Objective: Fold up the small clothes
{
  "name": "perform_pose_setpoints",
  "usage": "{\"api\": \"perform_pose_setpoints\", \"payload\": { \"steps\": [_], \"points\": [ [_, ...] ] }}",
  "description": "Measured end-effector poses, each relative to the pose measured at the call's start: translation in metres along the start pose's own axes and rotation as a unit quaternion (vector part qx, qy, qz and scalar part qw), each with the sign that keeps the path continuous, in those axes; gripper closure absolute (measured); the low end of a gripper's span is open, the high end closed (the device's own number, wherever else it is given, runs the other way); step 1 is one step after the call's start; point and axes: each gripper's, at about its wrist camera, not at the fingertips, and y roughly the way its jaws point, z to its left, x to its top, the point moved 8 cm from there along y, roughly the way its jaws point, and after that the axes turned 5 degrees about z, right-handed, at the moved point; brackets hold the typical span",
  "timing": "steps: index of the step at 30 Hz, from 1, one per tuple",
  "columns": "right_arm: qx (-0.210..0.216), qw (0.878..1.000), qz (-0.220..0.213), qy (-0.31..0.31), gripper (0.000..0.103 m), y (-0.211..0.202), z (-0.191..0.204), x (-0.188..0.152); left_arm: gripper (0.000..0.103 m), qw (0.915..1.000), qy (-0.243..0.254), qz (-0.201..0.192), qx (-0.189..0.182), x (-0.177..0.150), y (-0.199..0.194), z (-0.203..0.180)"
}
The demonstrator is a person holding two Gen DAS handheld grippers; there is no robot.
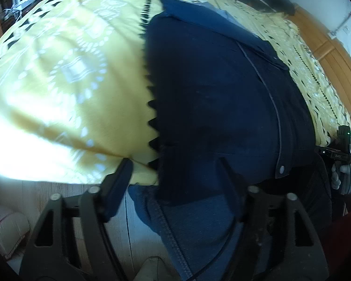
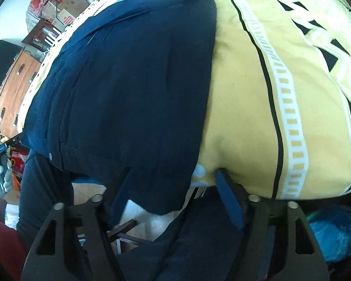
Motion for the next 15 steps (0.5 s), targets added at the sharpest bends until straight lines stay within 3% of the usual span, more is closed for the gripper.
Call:
{"api": "perform_pose_setpoints", "payload": {
  "steps": [8, 14, 15],
  "points": [
    [0.021, 1.000, -0.004, -0.006, 0.033, 0.005, 0.011, 0.001, 0.050, 0.9996, 0.019, 0.020, 0.001, 0.003, 0.011, -0.004],
    [0.008, 1.000, 0.001, -0.003, 0.034, 0.016, 0.008, 0.002, 0.055, 0.9995, 0.017, 0.029, -0.004, 0.002, 0.017, -0.002],
    [0.008, 1.000, 0.001, -0.006, 0.038, 0.015, 0.009, 0.002, 0.062, 0.9995, 0.014, 0.028, -0.008, 0.003, 0.018, -0.003]
  ]
}}
